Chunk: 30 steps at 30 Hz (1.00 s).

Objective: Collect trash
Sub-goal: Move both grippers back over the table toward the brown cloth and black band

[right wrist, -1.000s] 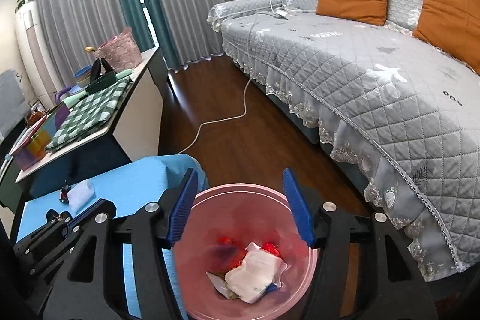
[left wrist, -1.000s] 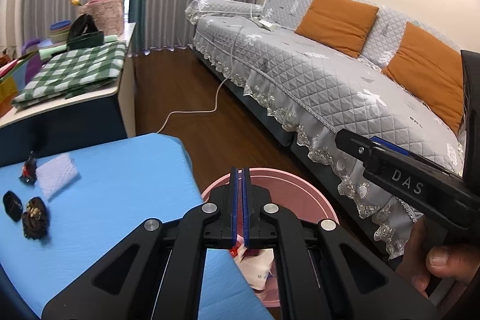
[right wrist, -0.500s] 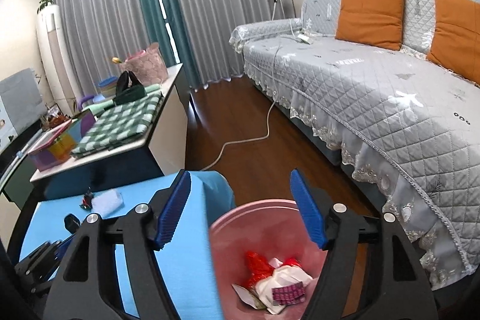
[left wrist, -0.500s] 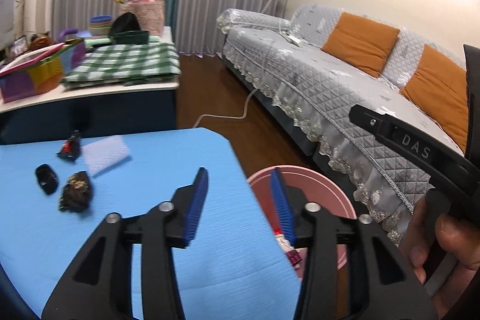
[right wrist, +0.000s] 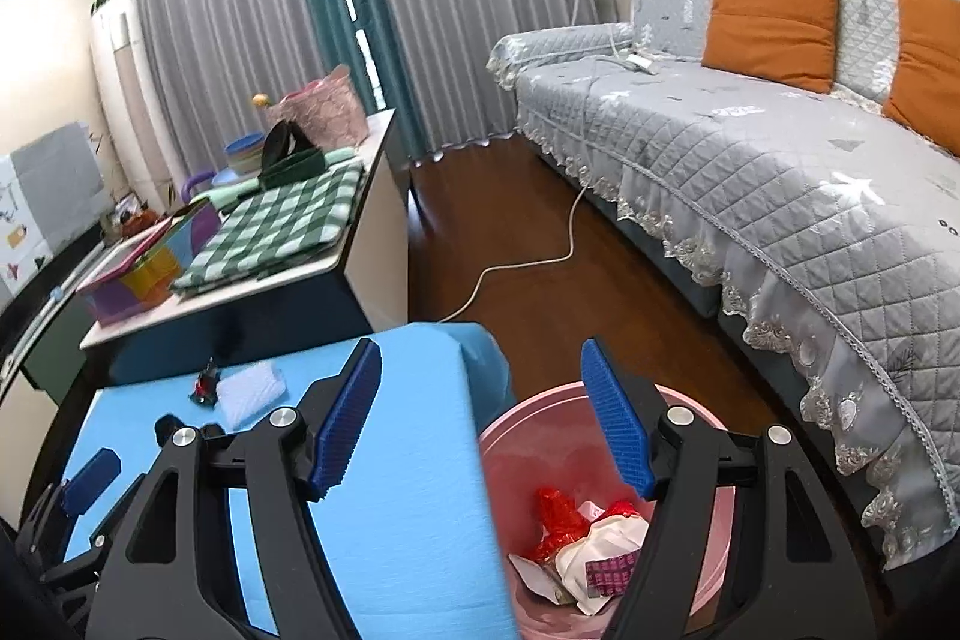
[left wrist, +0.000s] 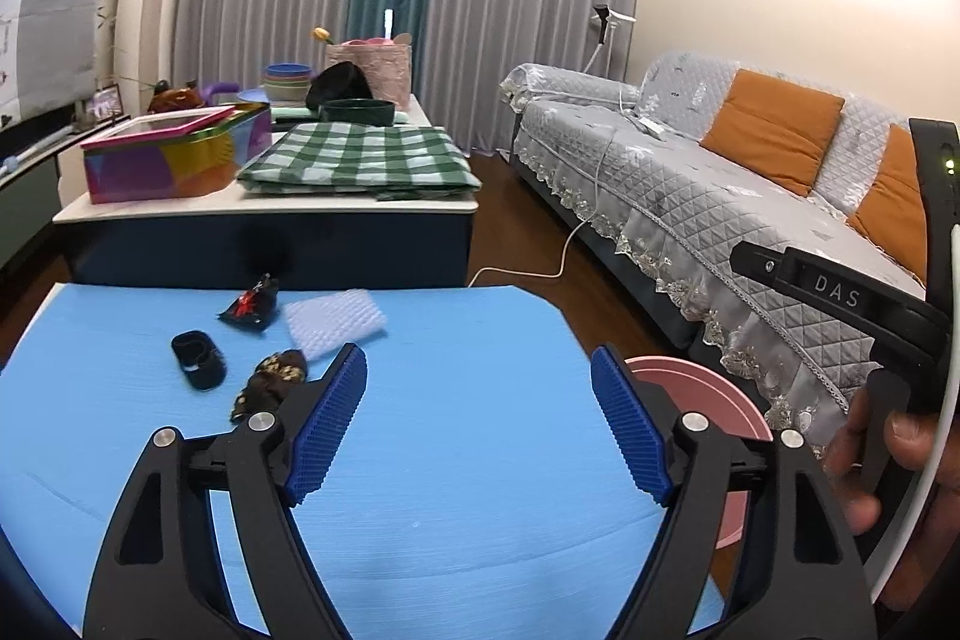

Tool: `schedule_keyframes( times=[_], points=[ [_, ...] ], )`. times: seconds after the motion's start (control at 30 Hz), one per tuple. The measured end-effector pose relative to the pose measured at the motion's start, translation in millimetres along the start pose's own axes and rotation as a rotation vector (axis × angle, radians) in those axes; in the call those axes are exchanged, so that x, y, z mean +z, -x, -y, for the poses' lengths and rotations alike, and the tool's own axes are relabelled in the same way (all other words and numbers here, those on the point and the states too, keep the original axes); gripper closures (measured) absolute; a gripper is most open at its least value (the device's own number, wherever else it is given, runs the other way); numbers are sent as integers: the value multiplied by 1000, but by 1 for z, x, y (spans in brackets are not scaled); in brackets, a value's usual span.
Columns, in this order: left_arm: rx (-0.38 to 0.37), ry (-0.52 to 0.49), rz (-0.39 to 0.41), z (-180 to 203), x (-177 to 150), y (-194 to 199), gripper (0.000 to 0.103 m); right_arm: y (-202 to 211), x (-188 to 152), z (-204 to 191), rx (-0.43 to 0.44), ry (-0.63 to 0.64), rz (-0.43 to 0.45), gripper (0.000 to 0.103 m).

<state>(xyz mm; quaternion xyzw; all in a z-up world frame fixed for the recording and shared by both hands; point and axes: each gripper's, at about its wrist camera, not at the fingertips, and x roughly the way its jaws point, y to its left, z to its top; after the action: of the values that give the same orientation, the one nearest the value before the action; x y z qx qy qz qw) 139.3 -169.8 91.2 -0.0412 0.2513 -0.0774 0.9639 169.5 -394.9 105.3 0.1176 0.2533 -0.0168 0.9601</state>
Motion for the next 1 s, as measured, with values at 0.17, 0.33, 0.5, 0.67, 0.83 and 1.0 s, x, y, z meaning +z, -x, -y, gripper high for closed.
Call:
schedule_keyframes(
  times=[0.17,0.33,0.5,0.67,0.83,1.0],
  points=[
    [11,32,-37,-19,-9,1,28,1,-3,-15,15,36,-10,33],
    [24,69,-45,-42,-21,5,28,-1,-10,-34,43,95,-14,33],
    [53,102,-58,-69,-31,4,44,-6,-18,-59,95,144,-25,37],
    [70,123,-67,-90,-39,3,60,-11,-25,-87,165,174,-26,58],
    [102,145,-69,-113,-46,1,73,-22,-33,-112,235,177,-48,64],
    [135,152,-67,-133,-49,-2,85,-38,-45,-131,300,152,-90,64]
  ],
)
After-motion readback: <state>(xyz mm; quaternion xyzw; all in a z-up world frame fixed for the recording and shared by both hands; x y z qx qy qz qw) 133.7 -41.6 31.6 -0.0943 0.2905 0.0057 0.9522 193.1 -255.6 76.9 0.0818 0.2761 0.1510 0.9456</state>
